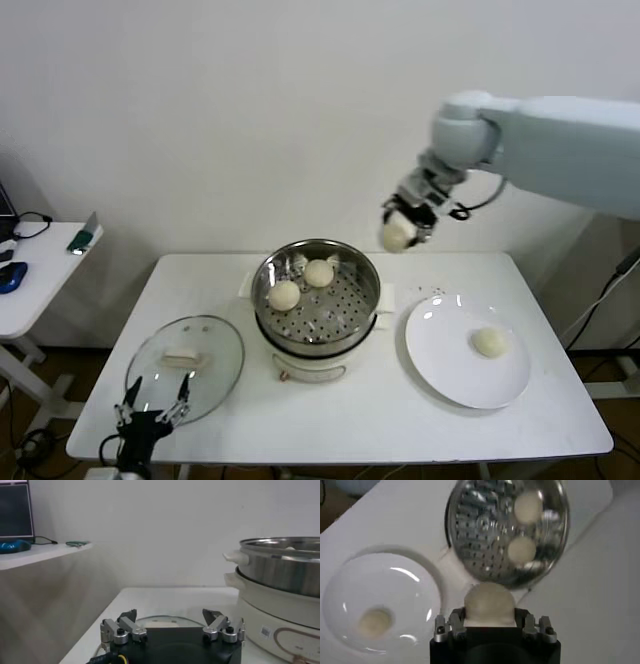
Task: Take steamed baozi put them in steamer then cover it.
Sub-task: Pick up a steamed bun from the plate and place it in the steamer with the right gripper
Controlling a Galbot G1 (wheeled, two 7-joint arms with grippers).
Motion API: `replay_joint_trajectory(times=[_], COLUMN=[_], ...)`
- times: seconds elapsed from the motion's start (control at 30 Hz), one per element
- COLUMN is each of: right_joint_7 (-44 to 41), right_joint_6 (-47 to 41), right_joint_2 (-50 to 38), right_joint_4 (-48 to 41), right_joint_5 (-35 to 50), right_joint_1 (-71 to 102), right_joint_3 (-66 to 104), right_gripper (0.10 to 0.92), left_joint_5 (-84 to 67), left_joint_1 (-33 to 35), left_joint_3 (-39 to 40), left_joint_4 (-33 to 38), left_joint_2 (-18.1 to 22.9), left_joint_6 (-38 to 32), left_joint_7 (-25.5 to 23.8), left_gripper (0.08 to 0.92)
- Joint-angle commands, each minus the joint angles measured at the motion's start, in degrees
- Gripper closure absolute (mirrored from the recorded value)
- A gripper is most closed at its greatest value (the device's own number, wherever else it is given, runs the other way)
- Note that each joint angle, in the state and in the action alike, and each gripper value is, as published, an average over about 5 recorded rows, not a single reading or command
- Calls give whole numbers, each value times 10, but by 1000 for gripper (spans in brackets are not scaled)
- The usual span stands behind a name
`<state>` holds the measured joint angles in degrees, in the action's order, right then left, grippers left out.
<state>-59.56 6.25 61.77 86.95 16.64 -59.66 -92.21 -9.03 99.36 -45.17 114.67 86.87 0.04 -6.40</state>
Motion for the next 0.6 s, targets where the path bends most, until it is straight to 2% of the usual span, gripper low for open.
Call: replay_joint_trajectory(times=[0.03, 0.6], right_joint_7=[17, 68], right_joint_6=[61, 51], right_joint_2=[133, 199], right_joint_4=[58, -49], right_joint_5=[-51, -152], right_joint_1=[25, 191], right_joint_3=[15, -13], right_gripper=[380, 380], left_joint_5=[0, 6], left_joint_1=[1, 6], left_joint_3=[0, -3], left_joint_4=[-1, 0], left_joint_2=[0, 3], left_joint_6=[-1, -6], left_joint_7=[1, 2], left_gripper=[177, 177])
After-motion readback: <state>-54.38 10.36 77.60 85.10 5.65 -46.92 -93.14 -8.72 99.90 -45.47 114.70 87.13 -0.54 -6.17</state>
